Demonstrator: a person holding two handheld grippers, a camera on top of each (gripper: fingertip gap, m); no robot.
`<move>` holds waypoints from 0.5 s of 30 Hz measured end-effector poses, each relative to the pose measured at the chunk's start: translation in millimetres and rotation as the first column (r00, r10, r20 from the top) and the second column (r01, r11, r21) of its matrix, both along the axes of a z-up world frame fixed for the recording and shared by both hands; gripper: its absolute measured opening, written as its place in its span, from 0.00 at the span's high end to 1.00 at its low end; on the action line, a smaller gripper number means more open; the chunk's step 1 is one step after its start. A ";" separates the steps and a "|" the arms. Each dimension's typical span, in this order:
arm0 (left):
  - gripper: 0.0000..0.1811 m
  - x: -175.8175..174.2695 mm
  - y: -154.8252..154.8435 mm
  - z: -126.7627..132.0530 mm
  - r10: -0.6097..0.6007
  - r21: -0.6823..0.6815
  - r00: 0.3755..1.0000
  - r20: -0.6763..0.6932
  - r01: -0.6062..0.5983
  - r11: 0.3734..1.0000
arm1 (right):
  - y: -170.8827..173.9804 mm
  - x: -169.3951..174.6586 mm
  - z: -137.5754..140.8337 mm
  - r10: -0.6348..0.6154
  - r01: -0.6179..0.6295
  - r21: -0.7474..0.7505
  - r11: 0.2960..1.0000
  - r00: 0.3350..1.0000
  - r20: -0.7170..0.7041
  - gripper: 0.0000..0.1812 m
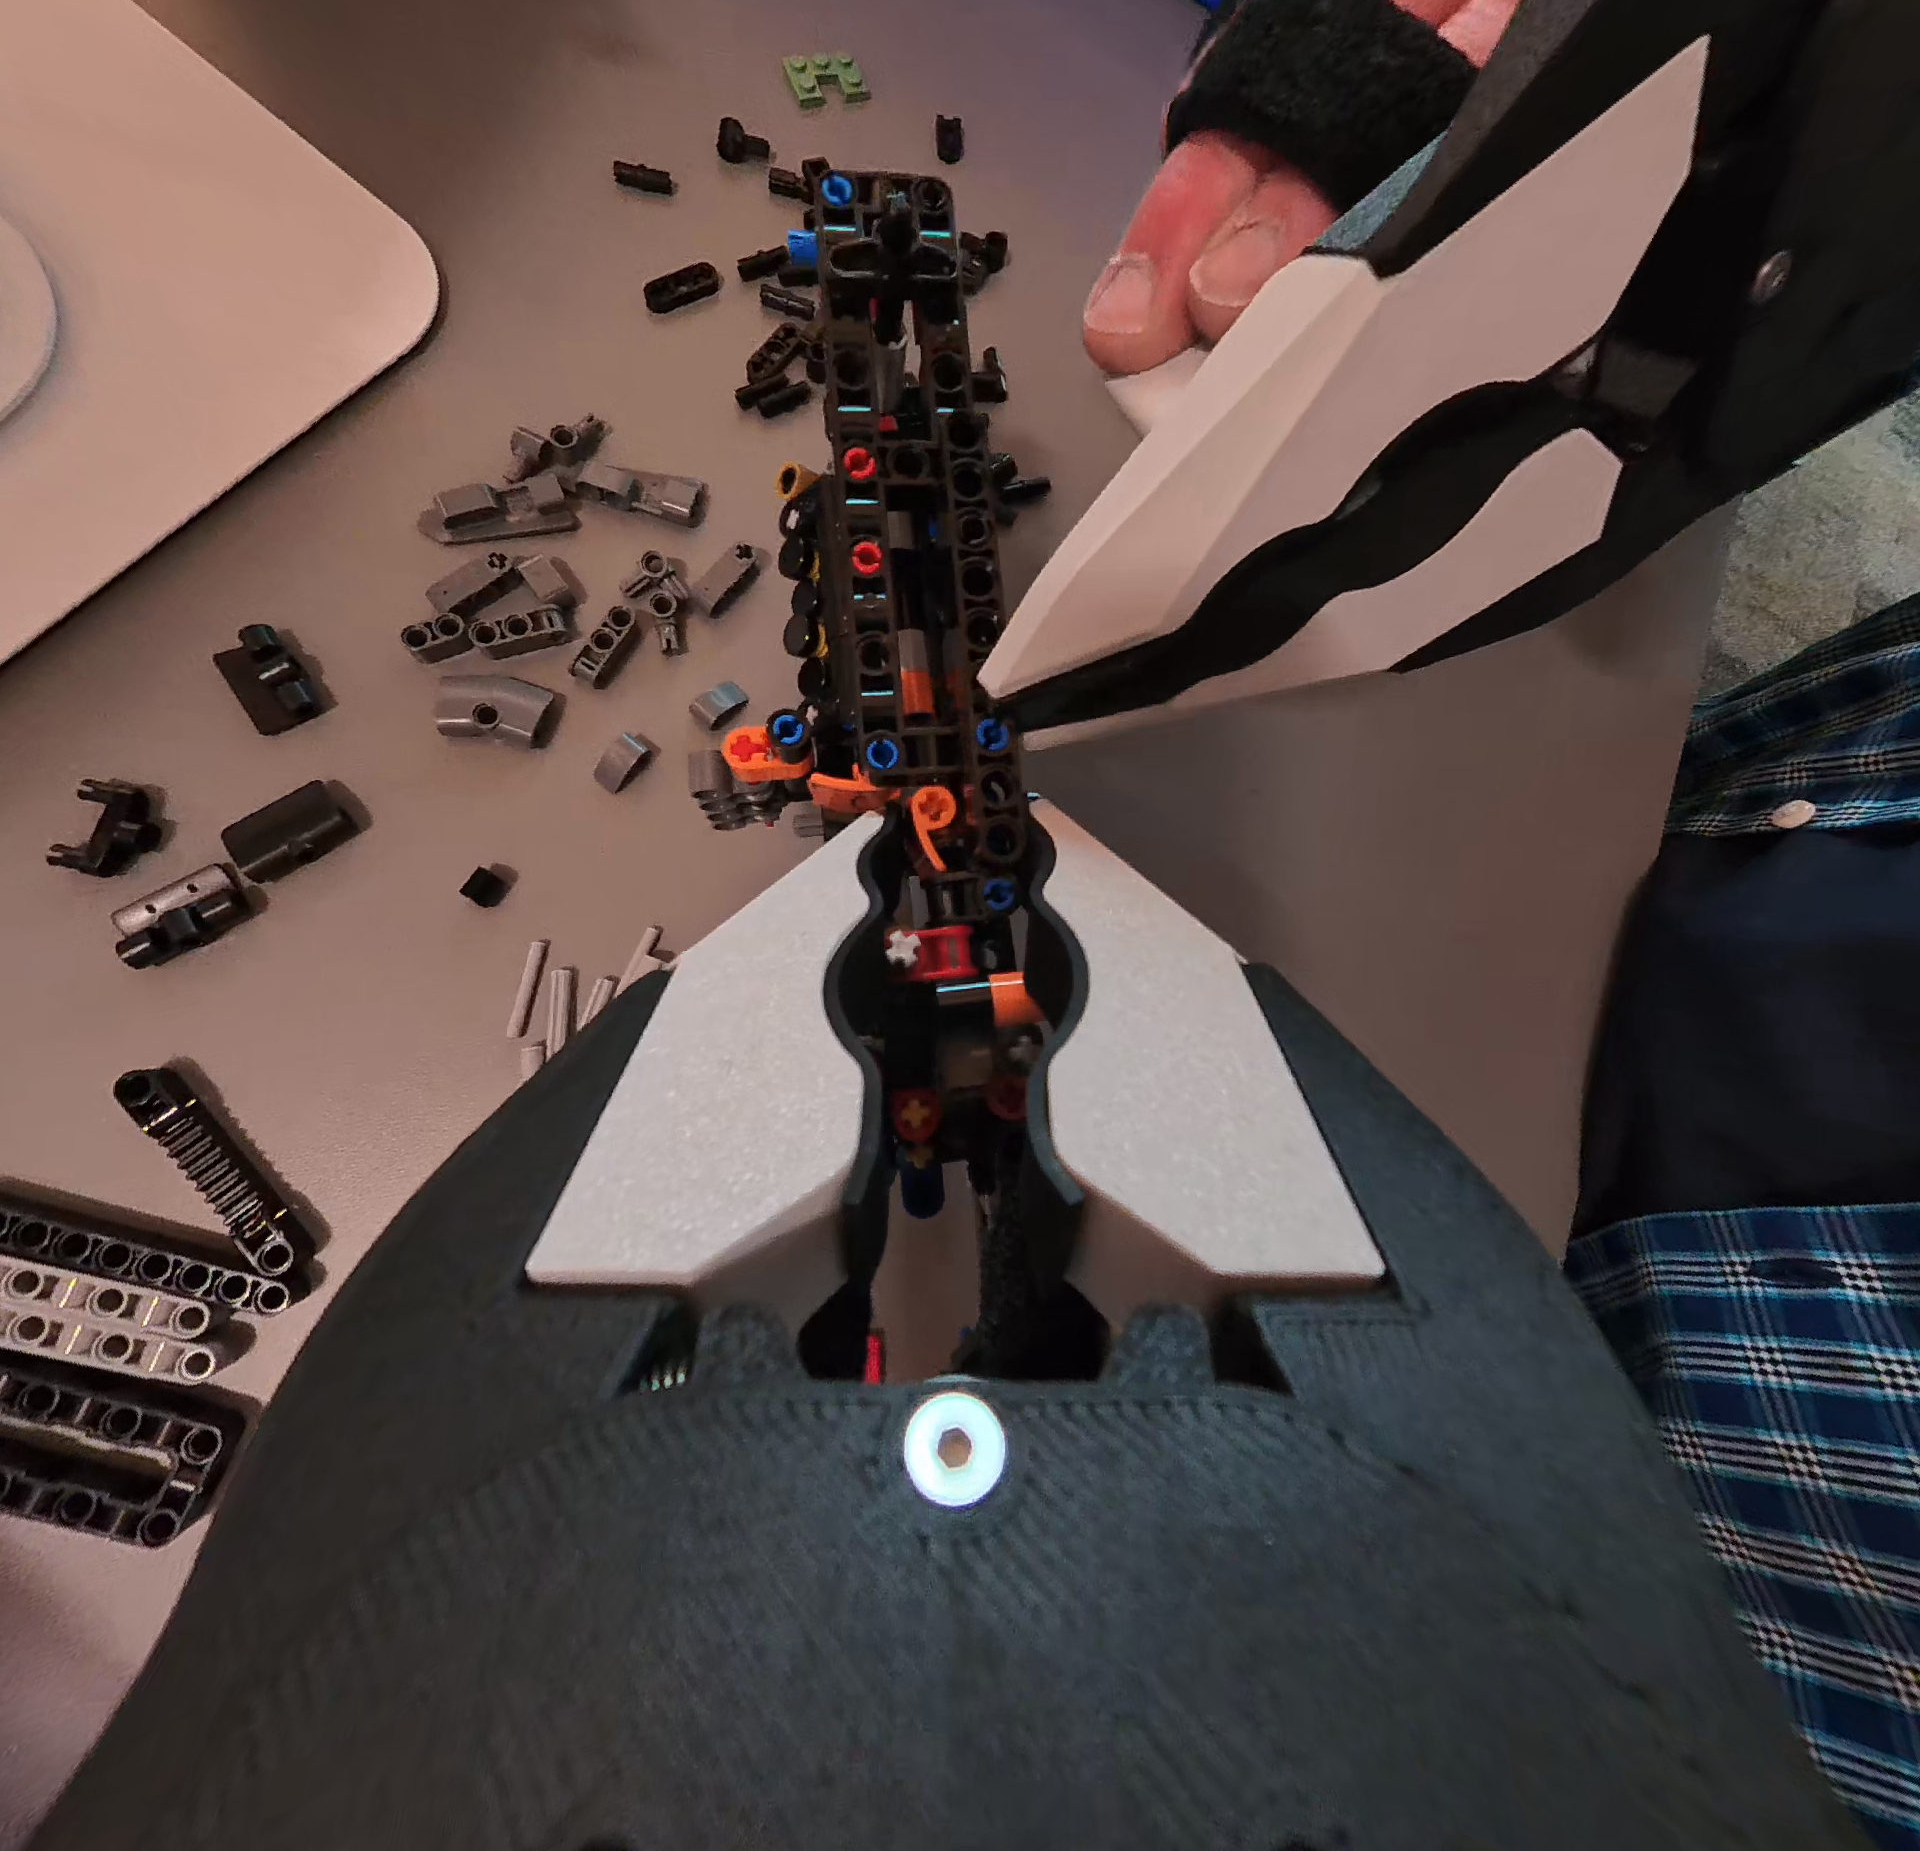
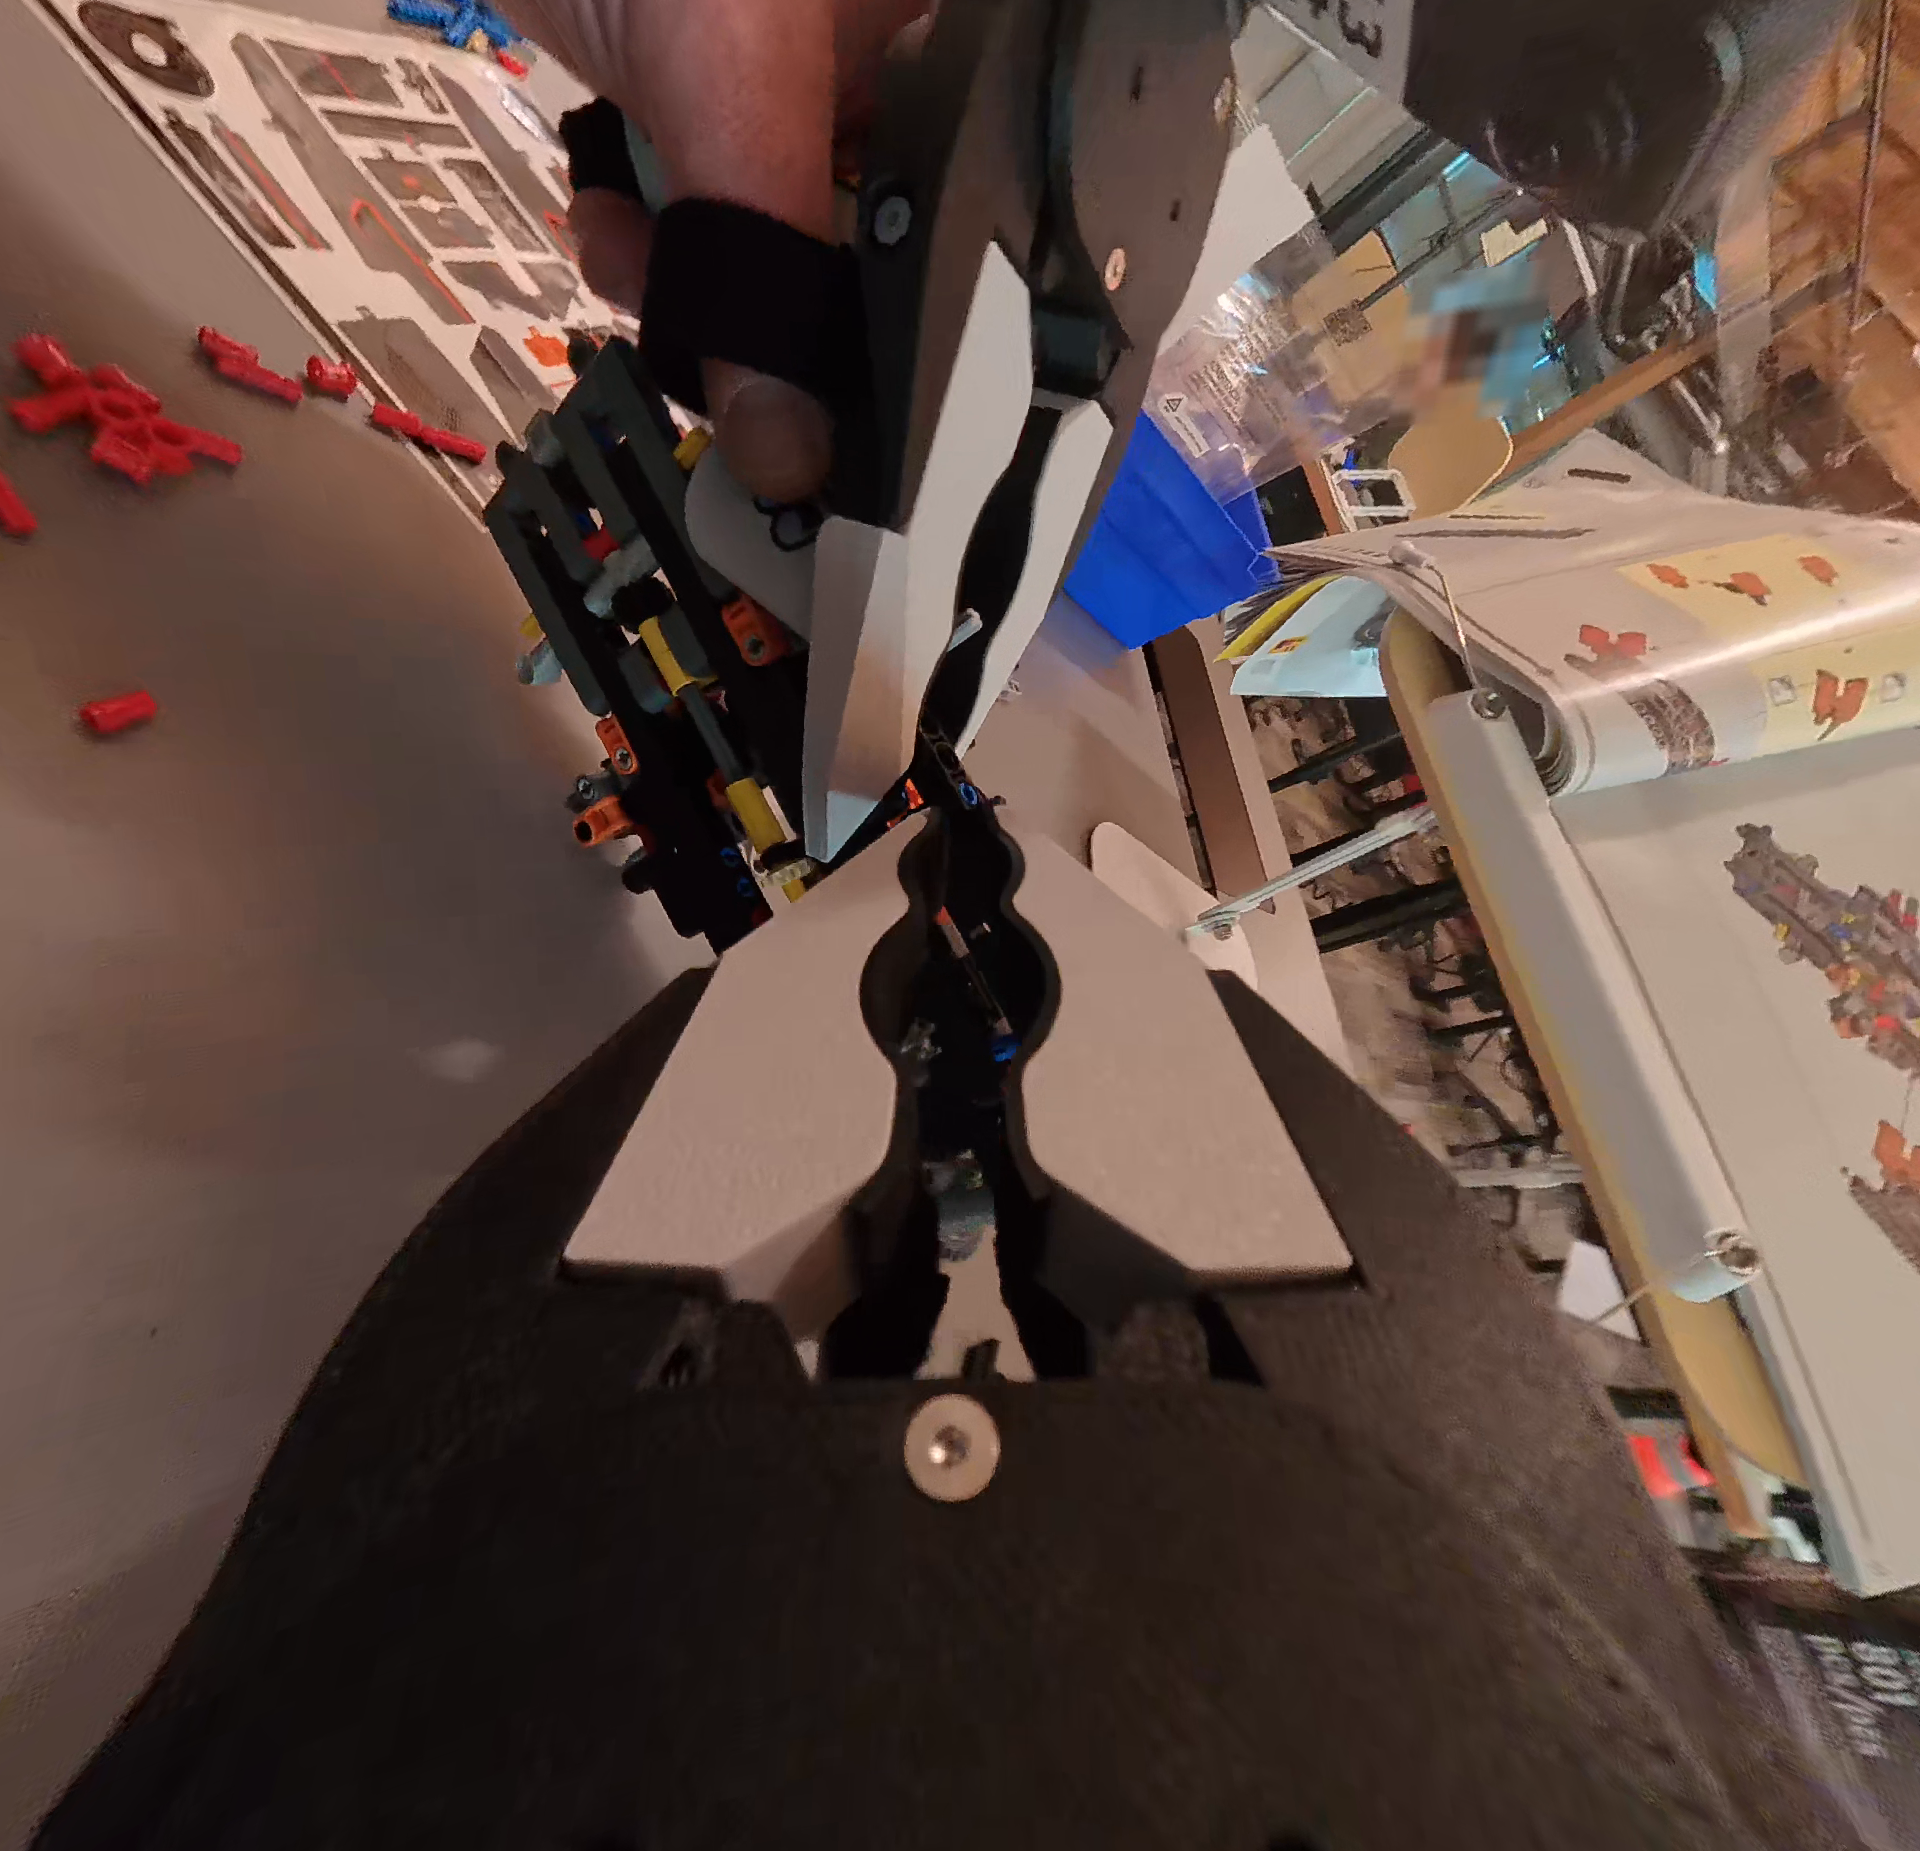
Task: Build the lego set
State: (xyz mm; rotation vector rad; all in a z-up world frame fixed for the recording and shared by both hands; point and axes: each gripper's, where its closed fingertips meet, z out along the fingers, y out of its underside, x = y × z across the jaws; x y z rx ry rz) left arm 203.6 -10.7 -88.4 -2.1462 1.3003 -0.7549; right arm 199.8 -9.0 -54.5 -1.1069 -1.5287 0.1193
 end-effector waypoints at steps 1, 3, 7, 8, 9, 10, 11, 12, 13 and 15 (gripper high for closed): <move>0.89 -0.1 0.1 -0.1 0.002 -0.001 1.000 0.003 -0.002 1.000 | 0.0 -0.4 0.0 -0.005 0.004 -0.010 1.000 1.000 -0.012 0.98; 0.89 -0.5 0.4 0.0 0.005 -0.005 1.000 0.010 -0.004 1.000 | 0.9 -0.6 -0.3 -0.015 0.015 -0.021 1.000 1.000 -0.008 0.98; 0.89 -0.1 -0.2 0.1 0.004 -0.011 1.000 0.013 -0.004 1.000 | 0.3 -0.1 -0.3 0.005 -0.005 -0.051 0.999 1.000 0.012 0.97; 0.89 0.3 -0.3 0.1 0.005 -0.009 1.000 0.009 -0.004 1.000 | -0.9 0.5 0.3 0.017 -0.016 -0.053 0.998 1.000 0.025 0.97; 0.89 0.5 -0.3 0.0 0.005 -0.008 1.000 0.004 -0.005 1.000 | -3.7 1.0 1.4 0.040 -0.037 -0.050 0.998 0.998 0.041 0.97; 0.89 0.2 0.0 -0.1 0.007 -0.009 1.000 0.003 -0.007 1.000 | -5.2 2.0 3.6 0.051 -0.048 -0.044 0.998 0.997 0.056 0.95; 0.89 -0.2 0.6 0.0 0.011 -0.013 1.000 0.006 -0.011 1.000 | -7.2 2.7 4.6 0.066 -0.062 -0.051 0.997 0.995 0.079 0.95; 0.89 -0.7 1.0 0.1 0.012 -0.017 1.000 0.009 -0.012 1.000 | -7.3 3.8 7.2 0.071 -0.067 -0.049 0.997 0.993 0.093 0.94; 0.89 -1.1 0.9 0.1 0.011 -0.018 1.000 0.008 -0.011 1.000 | -4.9 5.6 11.6 0.066 -0.063 -0.037 0.997 0.993 0.097 0.93; 0.89 -0.5 0.3 0.1 0.007 -0.014 1.000 0.003 -0.007 1.000 | 1.8 10.3 6.4 0.057 -0.047 -0.062 0.997 0.984 0.172 0.93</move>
